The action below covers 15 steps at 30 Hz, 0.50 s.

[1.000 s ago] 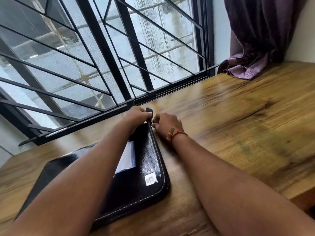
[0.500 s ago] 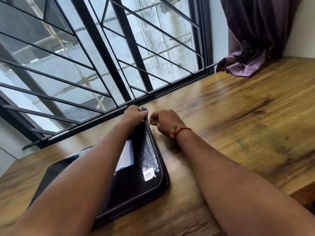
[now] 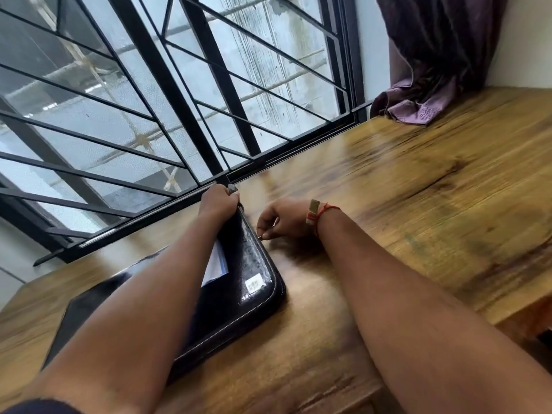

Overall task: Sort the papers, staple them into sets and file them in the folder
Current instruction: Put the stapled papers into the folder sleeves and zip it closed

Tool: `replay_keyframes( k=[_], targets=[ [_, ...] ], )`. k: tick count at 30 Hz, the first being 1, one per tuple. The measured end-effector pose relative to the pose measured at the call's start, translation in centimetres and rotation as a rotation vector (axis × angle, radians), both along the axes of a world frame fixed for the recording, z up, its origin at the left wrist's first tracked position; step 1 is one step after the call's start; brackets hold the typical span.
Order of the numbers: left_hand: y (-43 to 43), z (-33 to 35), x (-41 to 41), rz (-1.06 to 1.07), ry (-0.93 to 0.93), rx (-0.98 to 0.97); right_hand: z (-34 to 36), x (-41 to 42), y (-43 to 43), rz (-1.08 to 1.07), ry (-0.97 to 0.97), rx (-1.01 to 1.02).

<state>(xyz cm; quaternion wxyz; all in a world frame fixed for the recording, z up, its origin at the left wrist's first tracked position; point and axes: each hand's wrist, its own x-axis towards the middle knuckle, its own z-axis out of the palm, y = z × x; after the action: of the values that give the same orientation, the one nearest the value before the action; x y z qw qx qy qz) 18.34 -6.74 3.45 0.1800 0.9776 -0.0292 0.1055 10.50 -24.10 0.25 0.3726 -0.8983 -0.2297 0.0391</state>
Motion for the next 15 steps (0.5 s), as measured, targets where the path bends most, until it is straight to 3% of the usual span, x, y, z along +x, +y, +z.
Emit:
replay_keyframes(
  k=[5,8,11,15],
  targets=[
    [1.2,0.4,-7.0,-0.145,-0.107,0.037,-0.2,-0.1,0.0,-0.003,0.032,0.006],
    [3.6,0.8,-16.3,-0.367,-0.010,0.031,-0.1,-0.5,0.4,-0.008,0.019,-0.007],
    [7.7,0.3,-23.5,-0.494,0.089,0.235,0.4,-1.6,0.6,-0.054,-0.013,-0.022],
    [11.9,-2.2,-25.4,-0.414,0.010,0.442,0.9,-3.4,0.9,-0.165,-0.054,-0.045]
  ],
)
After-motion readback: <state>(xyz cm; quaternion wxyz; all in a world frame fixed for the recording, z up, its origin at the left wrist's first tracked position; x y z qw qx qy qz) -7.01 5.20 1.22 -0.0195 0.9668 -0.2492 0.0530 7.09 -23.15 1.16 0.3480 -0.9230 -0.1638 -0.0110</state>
